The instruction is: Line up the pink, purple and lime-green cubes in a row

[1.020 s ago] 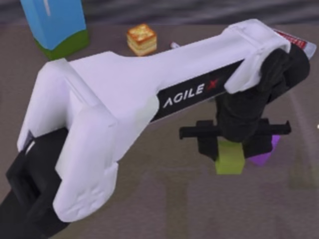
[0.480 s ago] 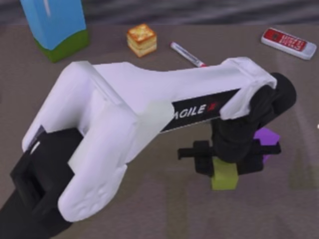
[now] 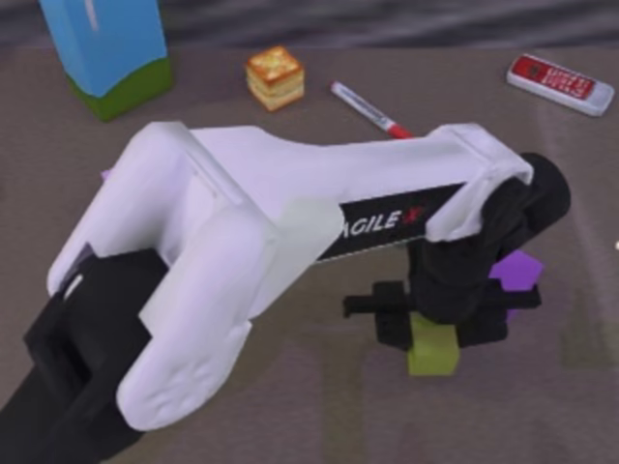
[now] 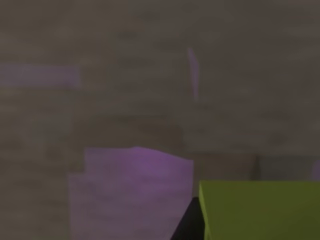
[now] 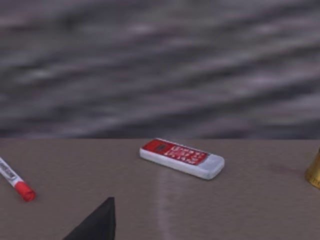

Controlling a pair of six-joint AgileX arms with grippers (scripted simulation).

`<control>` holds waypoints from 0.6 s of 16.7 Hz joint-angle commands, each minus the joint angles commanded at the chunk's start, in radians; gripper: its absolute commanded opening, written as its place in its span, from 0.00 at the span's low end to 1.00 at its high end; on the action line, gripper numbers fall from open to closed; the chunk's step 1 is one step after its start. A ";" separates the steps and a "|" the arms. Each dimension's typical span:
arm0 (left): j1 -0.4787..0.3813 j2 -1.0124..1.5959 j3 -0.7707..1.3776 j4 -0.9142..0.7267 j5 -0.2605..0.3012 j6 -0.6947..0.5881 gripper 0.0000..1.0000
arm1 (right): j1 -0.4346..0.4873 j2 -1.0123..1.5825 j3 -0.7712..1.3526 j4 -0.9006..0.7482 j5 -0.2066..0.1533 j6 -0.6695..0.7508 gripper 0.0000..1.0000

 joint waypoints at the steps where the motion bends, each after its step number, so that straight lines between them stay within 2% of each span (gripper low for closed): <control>1: 0.000 0.000 0.000 0.000 0.000 0.000 0.30 | 0.000 0.000 0.000 0.000 0.000 0.000 1.00; 10: 0.000 0.000 0.000 0.000 0.000 0.000 0.98 | 0.000 0.000 0.000 0.000 0.000 0.000 1.00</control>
